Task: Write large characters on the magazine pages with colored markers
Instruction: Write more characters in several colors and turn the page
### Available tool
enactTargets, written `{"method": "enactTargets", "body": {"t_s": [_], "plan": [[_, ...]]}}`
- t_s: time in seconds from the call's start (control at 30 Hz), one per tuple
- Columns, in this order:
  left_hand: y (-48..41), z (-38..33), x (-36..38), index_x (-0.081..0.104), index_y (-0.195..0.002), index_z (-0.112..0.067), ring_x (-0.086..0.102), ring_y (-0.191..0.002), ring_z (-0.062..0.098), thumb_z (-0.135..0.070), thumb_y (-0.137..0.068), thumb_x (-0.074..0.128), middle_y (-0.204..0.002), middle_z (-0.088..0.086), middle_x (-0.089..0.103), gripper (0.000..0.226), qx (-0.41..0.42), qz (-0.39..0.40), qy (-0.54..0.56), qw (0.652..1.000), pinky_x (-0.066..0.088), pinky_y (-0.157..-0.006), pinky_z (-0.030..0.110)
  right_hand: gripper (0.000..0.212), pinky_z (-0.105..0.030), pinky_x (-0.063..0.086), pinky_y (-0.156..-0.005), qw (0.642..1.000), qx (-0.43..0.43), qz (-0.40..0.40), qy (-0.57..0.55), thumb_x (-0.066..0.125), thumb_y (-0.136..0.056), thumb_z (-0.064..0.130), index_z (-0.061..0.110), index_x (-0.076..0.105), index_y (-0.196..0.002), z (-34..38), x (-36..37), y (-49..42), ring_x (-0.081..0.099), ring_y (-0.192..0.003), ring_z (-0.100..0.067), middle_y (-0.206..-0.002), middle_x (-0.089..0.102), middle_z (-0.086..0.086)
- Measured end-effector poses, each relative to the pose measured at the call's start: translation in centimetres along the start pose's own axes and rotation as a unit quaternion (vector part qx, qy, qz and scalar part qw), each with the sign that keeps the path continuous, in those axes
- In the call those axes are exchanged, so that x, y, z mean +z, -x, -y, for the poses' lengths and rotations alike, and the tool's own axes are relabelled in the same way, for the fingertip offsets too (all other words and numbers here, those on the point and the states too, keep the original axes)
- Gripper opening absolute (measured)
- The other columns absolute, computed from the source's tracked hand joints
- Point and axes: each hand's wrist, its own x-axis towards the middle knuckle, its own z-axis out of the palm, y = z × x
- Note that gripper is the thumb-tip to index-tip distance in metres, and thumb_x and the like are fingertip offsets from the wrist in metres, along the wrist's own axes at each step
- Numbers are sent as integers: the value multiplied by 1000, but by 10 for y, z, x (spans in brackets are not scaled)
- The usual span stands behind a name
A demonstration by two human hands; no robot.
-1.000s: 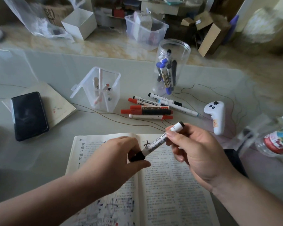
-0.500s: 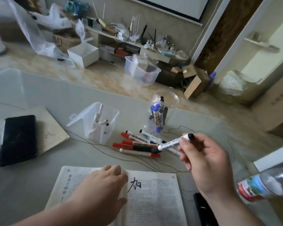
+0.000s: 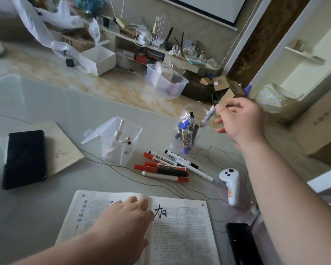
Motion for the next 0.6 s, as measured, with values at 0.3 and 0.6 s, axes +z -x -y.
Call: {"method": "enactTargets", "body": {"t_s": [0.3, 0.6], "plan": [[4, -4, 4, 49, -130, -29, 38, -127, 21, -51, -91, 56, -133, -6, 41, 45, -10, 12, -24, 1000, 34, -105, 37, 6, -38, 59, -72, 952, 100, 154, 244, 75, -81, 24, 23, 69, -80, -91, 11, 91, 67, -67, -18, -70, 70, 8], [6, -10, 1, 50, -122, -28, 38, -124, 20, -48, -93, 56, -132, -5, 41, 35, -16, 10, -29, 999, 34, -103, 36, 27, -11, 43, -73, 945, 179, 163, 220, 80, -81, 36, 23, 59, -93, -109, 38, 111, 63, -85, -18, -94, 66, 9]]}}
